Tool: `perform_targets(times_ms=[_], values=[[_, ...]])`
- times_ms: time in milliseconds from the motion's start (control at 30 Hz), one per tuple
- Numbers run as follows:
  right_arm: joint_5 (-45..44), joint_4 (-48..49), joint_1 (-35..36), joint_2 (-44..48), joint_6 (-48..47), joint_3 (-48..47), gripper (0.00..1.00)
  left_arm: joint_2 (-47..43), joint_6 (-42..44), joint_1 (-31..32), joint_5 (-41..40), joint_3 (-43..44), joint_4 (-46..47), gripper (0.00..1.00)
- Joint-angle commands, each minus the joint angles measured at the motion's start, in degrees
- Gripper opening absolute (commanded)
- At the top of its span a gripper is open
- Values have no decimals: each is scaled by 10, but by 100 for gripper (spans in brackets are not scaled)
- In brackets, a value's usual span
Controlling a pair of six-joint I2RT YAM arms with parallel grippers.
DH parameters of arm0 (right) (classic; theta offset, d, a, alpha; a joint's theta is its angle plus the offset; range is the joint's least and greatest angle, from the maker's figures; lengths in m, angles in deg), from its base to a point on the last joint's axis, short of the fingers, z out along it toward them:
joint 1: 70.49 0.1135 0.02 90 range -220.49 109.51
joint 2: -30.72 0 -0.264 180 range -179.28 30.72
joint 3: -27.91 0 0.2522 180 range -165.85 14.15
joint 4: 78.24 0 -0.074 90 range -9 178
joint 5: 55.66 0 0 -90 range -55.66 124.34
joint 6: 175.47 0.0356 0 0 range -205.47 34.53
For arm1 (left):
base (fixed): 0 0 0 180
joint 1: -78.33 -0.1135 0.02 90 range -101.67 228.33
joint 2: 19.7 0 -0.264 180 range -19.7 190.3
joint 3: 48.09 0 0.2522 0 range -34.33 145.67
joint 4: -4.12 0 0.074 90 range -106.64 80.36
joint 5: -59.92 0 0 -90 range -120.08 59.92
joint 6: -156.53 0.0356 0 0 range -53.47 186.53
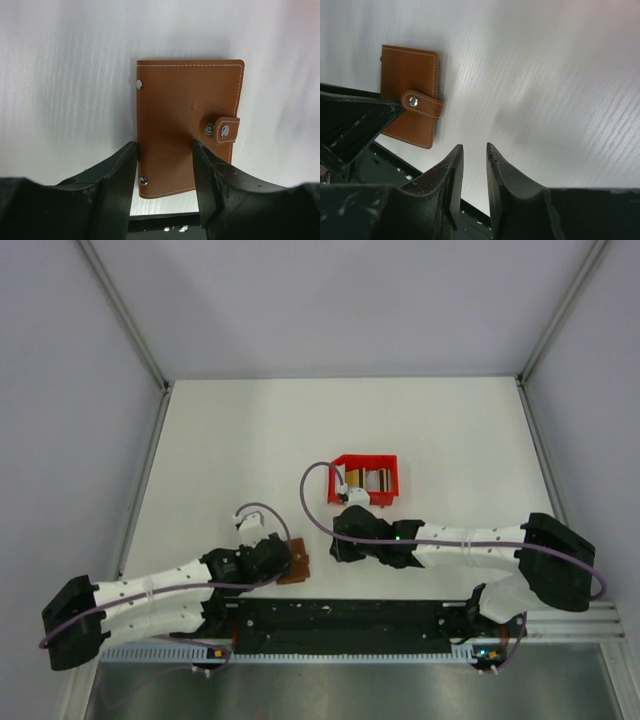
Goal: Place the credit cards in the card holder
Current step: Close the card holder at the center of the board.
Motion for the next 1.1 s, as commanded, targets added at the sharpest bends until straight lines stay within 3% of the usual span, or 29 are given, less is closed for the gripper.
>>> perform_targets(times_ms=[0,533,767,1067], values=[[-13,12,6,44,-4,11,25,21,0,-2,13,-16,34,53],[-31,-9,2,87,-6,32,26,139,68,-2,87,28,196,52],[-21,-44,2,10,-50,-53,27,140,69,-2,66,22,202,49],[-9,-59,5,-79,-83,-133,31,81,55,-23,6,-11,176,53]])
